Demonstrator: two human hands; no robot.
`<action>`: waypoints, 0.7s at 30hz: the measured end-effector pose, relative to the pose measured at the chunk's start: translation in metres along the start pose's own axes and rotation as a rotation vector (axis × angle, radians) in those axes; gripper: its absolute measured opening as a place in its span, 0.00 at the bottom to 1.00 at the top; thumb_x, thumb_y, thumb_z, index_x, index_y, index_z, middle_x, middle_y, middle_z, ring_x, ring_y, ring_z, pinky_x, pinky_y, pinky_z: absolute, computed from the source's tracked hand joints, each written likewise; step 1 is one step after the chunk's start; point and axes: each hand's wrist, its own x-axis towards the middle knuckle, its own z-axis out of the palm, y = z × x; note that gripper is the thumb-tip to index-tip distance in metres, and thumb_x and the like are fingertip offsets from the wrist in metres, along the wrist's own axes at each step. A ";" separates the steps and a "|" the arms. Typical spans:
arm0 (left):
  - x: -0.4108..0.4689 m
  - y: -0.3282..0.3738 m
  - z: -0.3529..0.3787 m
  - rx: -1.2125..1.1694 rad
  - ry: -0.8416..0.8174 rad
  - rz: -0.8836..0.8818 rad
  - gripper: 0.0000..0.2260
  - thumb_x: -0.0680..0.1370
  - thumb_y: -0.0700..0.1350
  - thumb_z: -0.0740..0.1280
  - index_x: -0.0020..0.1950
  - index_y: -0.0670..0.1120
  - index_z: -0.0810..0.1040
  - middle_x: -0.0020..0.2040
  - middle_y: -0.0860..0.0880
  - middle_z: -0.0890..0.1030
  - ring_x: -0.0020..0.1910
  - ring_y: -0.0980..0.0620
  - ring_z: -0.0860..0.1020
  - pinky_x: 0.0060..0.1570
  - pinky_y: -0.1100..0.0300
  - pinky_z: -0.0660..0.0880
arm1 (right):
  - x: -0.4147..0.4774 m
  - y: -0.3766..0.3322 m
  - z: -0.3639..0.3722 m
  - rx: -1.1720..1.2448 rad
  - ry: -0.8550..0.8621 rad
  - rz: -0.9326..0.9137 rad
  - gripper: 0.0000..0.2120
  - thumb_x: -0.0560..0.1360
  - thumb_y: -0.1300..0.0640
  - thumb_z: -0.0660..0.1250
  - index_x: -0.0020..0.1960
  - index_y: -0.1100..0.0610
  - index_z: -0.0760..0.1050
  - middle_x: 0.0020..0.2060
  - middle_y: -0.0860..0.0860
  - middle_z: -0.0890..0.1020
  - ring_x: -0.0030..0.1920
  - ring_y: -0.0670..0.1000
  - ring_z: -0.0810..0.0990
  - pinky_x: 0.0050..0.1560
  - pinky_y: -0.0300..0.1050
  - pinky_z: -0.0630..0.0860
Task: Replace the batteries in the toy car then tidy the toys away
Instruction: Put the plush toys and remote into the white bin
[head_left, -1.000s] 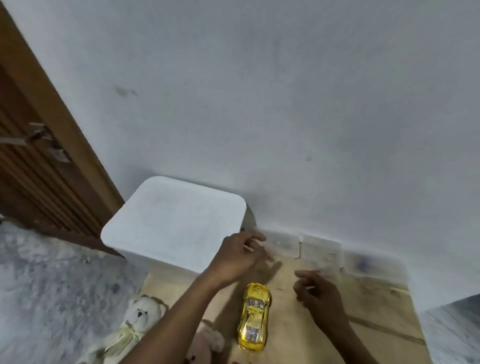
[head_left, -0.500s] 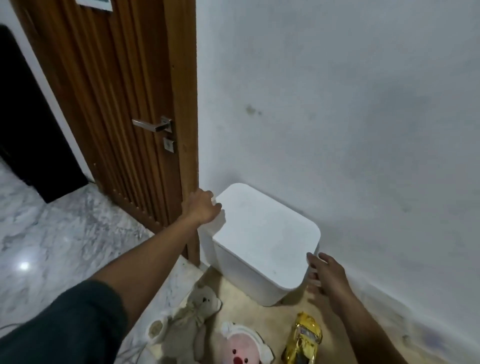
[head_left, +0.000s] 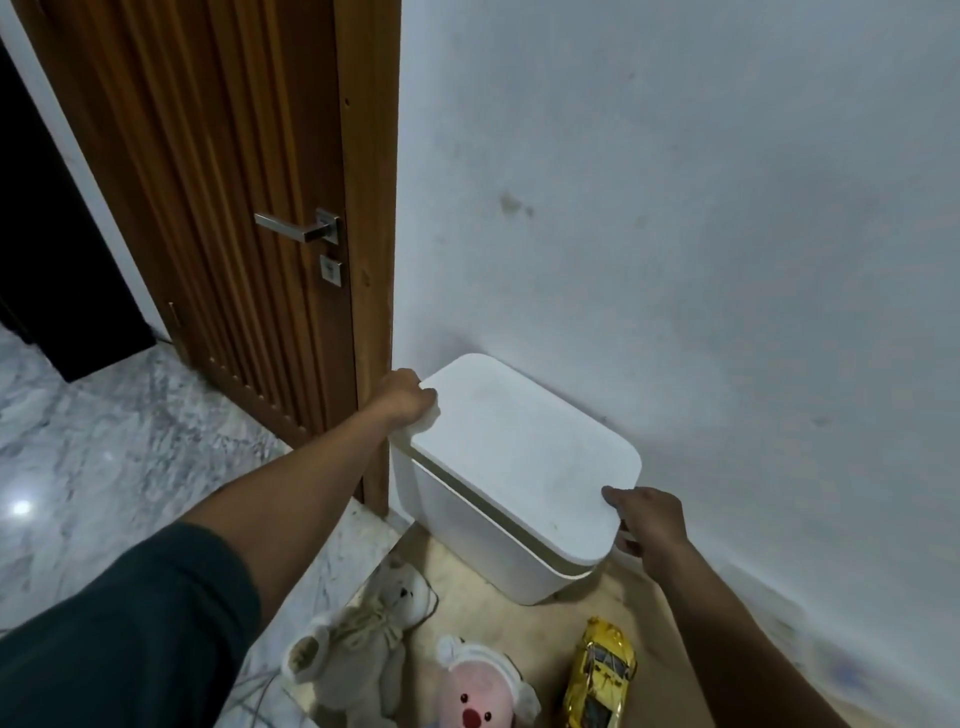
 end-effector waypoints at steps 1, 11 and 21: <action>0.000 0.003 -0.001 0.003 0.020 0.011 0.18 0.80 0.51 0.63 0.59 0.38 0.79 0.57 0.41 0.81 0.55 0.41 0.80 0.46 0.56 0.71 | -0.001 -0.001 0.000 0.012 0.004 -0.001 0.10 0.69 0.56 0.76 0.44 0.62 0.80 0.40 0.60 0.83 0.35 0.59 0.79 0.35 0.48 0.75; -0.014 0.008 -0.007 -0.136 0.117 0.040 0.13 0.78 0.50 0.64 0.58 0.43 0.79 0.57 0.44 0.82 0.55 0.44 0.80 0.49 0.55 0.74 | -0.017 0.003 0.003 0.138 0.095 -0.093 0.15 0.69 0.55 0.74 0.56 0.54 0.82 0.49 0.52 0.85 0.49 0.58 0.84 0.49 0.57 0.83; -0.098 0.061 -0.011 -0.063 -0.135 0.185 0.24 0.78 0.61 0.64 0.41 0.40 0.81 0.37 0.46 0.80 0.36 0.46 0.79 0.36 0.56 0.72 | -0.057 0.026 -0.082 0.204 0.312 0.006 0.15 0.74 0.46 0.72 0.40 0.58 0.77 0.40 0.54 0.82 0.41 0.56 0.80 0.48 0.51 0.76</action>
